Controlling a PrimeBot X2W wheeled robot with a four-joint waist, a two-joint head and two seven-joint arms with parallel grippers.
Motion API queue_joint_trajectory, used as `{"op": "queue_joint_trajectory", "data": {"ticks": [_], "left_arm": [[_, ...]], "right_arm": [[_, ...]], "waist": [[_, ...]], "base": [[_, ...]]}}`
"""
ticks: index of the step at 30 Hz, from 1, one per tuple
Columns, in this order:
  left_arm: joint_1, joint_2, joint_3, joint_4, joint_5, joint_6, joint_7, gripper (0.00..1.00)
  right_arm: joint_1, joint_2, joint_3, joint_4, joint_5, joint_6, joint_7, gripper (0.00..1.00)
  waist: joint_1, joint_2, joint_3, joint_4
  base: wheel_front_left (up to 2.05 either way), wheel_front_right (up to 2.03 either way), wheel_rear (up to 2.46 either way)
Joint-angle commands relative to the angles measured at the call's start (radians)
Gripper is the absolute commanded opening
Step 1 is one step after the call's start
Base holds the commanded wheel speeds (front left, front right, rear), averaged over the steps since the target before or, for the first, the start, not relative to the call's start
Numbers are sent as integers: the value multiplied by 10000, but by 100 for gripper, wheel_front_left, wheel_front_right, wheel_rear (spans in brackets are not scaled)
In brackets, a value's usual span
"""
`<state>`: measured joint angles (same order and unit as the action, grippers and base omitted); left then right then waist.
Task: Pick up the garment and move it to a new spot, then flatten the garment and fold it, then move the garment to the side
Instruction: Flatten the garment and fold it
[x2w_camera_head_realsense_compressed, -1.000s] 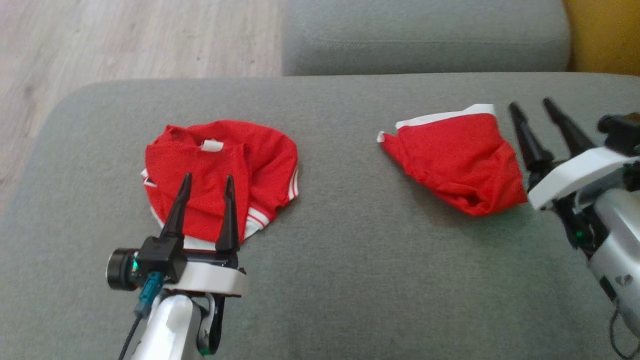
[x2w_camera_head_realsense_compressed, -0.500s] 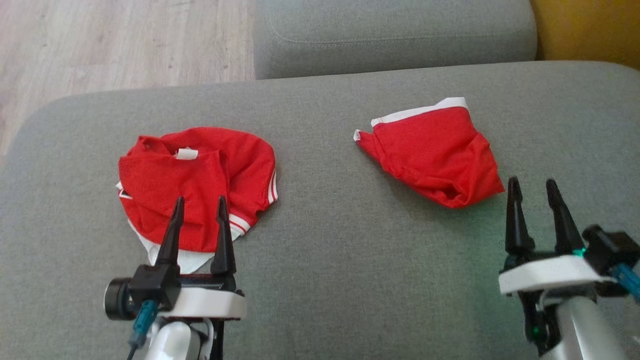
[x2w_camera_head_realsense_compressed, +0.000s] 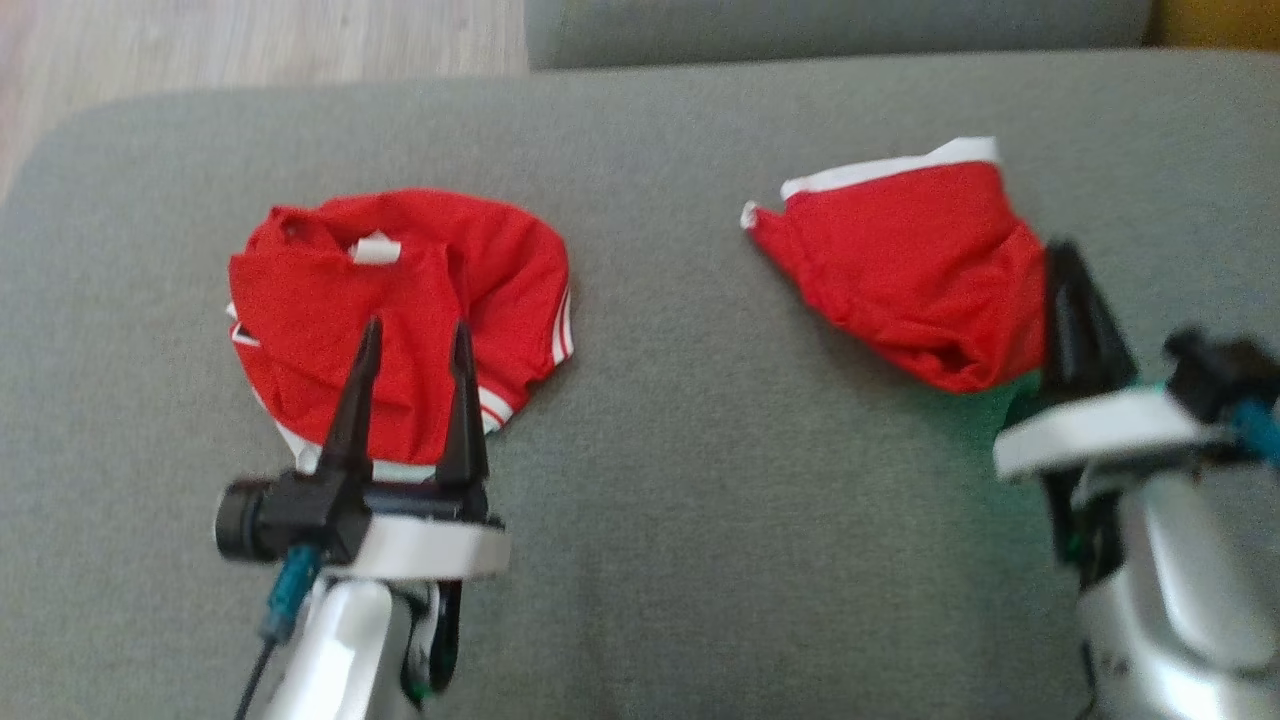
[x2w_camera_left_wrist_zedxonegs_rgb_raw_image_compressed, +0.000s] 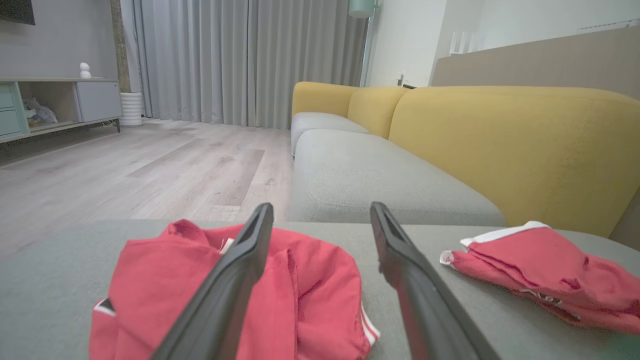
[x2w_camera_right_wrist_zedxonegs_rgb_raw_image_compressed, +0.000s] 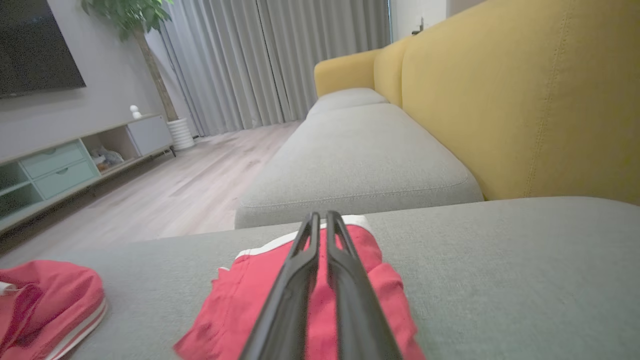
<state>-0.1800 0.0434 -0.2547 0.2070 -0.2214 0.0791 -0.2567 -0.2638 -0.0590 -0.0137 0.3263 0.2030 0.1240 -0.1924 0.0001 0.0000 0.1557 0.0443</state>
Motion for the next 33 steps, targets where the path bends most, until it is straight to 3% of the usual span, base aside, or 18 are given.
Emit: {"op": "queue_joint_trajectory", "data": {"ticks": [1, 9, 15, 20, 29, 33], "left_arm": [[-656, 68, 250, -573, 56, -18, -51, 100], [-1215, 68, -83, -859, 37, -29, -51, 100], [-1355, 68, -164, -858, -80, 50, -51, 100], [-1443, 68, -238, -812, -120, 104, -51, 100], [-1292, 68, -170, -689, -109, 136, -51, 100], [-1302, 68, -256, -657, -113, 120, -51, 100]], "right_arm": [[-997, -291, 147, -107, -165, 67, 76, 0], [-3169, -934, -384, 2385, -934, 67, 281, 0], [-4081, -967, -1211, 4524, -1410, 67, 398, 0], [-4550, -831, -1176, 5795, -1655, 67, -89, 0], [-4628, -105, 787, 5393, -1019, 67, -677, 0], [-4480, -17, 1599, 5915, -996, 67, -685, 0]], "waist": [[-1, 0, 725, 412], [-1, 0, 1721, 1073], [-1, 0, 1927, 1321], [-1, 0, 1883, 1401], [-1, 0, 1501, 1217], [-1, 0, 1467, 1230]], "base": [[0, 0, 0], [0, 0, 0], [0, 0, 0], [0, 0, 0], [0, 0, 0], [0, 0, 0]]}}
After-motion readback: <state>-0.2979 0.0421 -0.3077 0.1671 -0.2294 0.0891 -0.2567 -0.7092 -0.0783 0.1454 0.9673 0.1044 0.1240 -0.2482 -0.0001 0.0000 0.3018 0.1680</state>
